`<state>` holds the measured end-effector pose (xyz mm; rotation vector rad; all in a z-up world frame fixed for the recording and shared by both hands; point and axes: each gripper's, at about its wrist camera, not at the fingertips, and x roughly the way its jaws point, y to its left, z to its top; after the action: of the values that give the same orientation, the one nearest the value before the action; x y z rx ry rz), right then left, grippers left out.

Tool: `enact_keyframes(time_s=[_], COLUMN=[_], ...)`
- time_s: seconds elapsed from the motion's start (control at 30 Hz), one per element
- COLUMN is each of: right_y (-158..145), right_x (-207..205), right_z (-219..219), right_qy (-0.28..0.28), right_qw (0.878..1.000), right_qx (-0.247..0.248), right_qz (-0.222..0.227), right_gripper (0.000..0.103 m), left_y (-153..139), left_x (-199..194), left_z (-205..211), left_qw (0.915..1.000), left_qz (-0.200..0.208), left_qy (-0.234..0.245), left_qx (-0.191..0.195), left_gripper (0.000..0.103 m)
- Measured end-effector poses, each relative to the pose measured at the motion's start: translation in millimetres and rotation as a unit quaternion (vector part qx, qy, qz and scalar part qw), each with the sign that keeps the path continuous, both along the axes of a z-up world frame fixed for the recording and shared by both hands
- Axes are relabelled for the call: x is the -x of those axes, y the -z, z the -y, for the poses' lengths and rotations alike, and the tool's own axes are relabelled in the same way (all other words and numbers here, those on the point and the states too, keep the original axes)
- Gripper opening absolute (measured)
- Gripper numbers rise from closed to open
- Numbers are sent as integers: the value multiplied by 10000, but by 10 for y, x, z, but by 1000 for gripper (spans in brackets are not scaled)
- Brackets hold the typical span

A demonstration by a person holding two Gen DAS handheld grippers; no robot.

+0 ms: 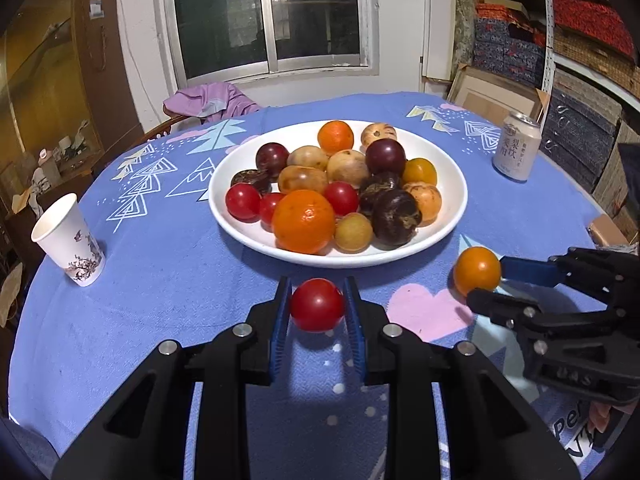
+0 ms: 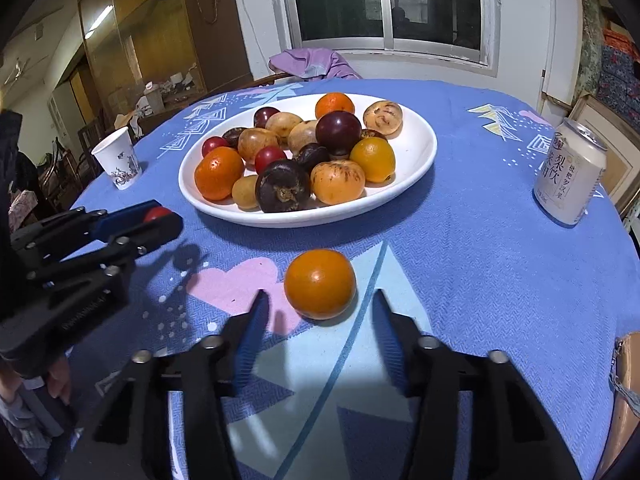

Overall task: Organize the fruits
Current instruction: 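Grasp the small orange fruit with the right tool while the left tool holds the tomato, then lower the tomato and orange fruit onto the white plate and open both tools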

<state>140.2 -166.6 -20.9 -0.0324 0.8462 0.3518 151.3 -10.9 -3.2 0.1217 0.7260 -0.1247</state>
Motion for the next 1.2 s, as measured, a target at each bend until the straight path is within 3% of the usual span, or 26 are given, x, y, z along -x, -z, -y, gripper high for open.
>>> enact_keyframes(time_s=[0.03,0.37,0.83,1.2], right_y=[5,-150,-130,-183], right_x=[-13,103,111,143], right_z=[2,82,-32,23], right_qy=[-12,-79,-165,-98], right_qw=[10000,9996,9989,9992], right_qx=[-62,-170,218,-44], right_qz=[-31,221,376,373], right_gripper=[38,35,34,33], left_y=[-2,-133,-255,-318], left_x=[7,84,91,39], left_z=[-11,-77,-166,-160], left_qw=[10000,9998,9992,9990], left_qz=[7,119,248,256], left_qy=[-3,9,-71,-79], left_qx=[12,160,306,359], left_gripper=[26,26,26,26])
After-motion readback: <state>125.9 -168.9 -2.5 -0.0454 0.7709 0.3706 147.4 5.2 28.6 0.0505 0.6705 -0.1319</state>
